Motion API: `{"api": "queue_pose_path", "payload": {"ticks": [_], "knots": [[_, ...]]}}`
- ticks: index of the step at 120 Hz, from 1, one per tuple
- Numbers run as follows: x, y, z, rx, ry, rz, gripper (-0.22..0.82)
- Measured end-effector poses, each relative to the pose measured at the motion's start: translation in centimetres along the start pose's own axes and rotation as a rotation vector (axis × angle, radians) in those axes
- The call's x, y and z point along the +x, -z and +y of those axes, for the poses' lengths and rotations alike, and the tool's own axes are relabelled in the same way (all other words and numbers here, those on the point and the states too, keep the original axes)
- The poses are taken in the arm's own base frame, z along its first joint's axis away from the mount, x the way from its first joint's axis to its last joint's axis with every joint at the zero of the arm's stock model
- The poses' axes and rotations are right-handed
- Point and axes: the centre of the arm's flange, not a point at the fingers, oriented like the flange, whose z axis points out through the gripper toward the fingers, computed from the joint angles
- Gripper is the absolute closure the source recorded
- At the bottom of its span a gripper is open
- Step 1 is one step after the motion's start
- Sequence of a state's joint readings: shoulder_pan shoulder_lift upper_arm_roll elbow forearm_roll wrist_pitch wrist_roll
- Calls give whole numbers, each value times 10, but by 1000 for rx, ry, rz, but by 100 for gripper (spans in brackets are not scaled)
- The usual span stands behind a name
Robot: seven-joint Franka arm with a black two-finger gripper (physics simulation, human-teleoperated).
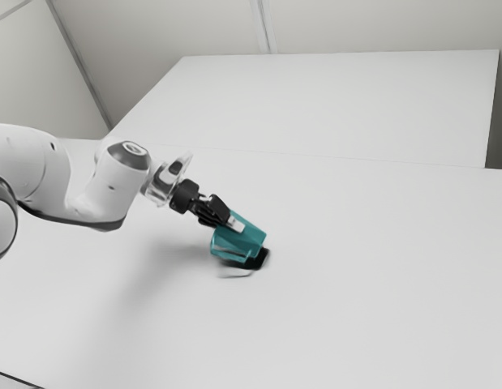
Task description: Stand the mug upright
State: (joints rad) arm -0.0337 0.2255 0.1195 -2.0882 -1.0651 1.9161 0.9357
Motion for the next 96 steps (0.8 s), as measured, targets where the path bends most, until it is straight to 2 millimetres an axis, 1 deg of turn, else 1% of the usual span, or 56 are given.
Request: {"api": "queue_pose_path", "payload": {"ticks": [22,29,47,68,82,96], "knots": [[7,9,31,37,-89,-14,77],[9,14,39,61,-117,-25,77],[12,24,60,149,-181,-94,78],[13,31,73,260,-219,-187,78],[20,40,84,347,-244,-236,78],[23,40,92,429,-256,-294,78]]}}
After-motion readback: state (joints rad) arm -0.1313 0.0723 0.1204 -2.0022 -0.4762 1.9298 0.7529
